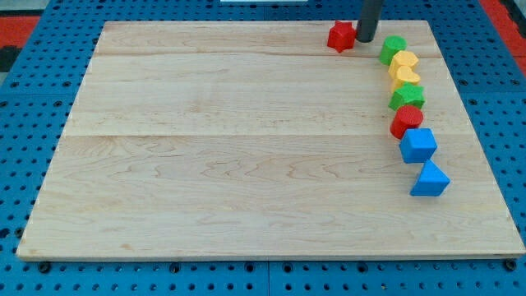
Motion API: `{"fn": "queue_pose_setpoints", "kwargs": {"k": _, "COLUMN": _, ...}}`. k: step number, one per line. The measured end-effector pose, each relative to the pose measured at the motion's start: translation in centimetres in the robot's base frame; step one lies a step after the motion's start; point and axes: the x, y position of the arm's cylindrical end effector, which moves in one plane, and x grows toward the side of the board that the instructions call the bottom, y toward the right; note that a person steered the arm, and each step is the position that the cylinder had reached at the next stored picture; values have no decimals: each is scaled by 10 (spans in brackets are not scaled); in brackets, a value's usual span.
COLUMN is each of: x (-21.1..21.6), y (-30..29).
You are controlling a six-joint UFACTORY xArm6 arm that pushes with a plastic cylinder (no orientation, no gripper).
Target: Slide the green circle closer to the red star
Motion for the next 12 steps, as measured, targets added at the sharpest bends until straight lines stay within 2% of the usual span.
{"fn": "queue_pose_setpoints", "kwargs": {"k": 2, "x": -8, "y": -58}}
{"fn": "queue_pose_setpoints", "kwargs": {"k": 3, "x": -12, "y": -26}}
{"fn": "queue_pose_setpoints", "kwargs": {"k": 4, "x": -18, "y": 42}}
{"fn": "queue_pose_setpoints", "kwargs": {"k": 6, "x": -1, "y": 100}}
{"fn": "queue_pose_setpoints", "kwargs": {"k": 9, "x": 41, "y": 77}}
{"fn": "queue_pose_setpoints", "kwargs": {"k": 12, "x": 36, "y": 4}}
